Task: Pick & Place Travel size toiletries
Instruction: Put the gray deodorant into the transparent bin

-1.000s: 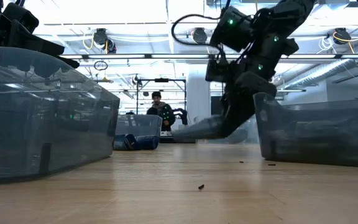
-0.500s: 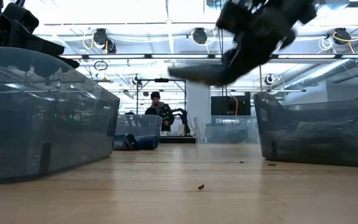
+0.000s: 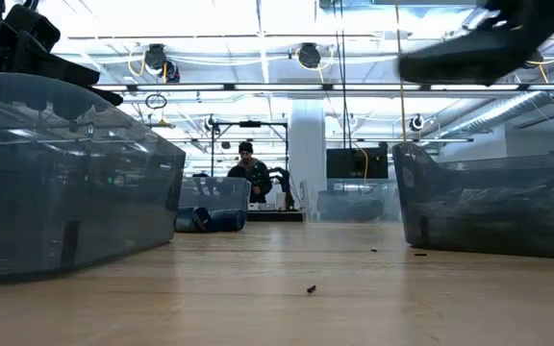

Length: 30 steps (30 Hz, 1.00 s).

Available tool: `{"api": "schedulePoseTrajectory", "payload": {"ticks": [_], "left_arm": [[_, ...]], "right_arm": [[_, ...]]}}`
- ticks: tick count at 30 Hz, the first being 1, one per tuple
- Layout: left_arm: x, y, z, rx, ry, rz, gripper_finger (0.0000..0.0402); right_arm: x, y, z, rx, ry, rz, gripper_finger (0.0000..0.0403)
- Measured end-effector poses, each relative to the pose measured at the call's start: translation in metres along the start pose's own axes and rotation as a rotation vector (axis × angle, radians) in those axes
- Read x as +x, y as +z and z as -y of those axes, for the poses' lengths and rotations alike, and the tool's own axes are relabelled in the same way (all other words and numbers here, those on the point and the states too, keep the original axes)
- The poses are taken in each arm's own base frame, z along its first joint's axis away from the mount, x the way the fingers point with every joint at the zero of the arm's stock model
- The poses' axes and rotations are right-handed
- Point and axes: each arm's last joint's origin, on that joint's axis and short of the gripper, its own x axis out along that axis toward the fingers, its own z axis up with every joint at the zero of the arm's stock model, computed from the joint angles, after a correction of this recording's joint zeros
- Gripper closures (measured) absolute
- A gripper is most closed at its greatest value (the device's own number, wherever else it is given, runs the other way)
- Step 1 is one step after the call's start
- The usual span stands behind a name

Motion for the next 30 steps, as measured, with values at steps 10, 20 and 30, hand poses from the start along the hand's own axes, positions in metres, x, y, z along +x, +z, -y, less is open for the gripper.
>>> {"api": "schedulePoseTrajectory", "payload": {"ticks": [10,20,30], "left_arm": [[0.000,0.000,0.000,0.000,0.000,0.000,0.0007],[0.000,0.000,0.000,0.000,0.000,0.001,0.0007],[0.000,0.000,0.000,0.000,0.000,0.000,0.0007]], "right_arm": [[-0.033,-0.050,0.017,0.375,-0.349,-0.251,0.0219],[-0.048,-0.076,0.017,0.714,-0.365,-0.646,0.0219],[-0.031,-0.071,-0.002,0.694,-0.259,-0.682,0.0219]]}}
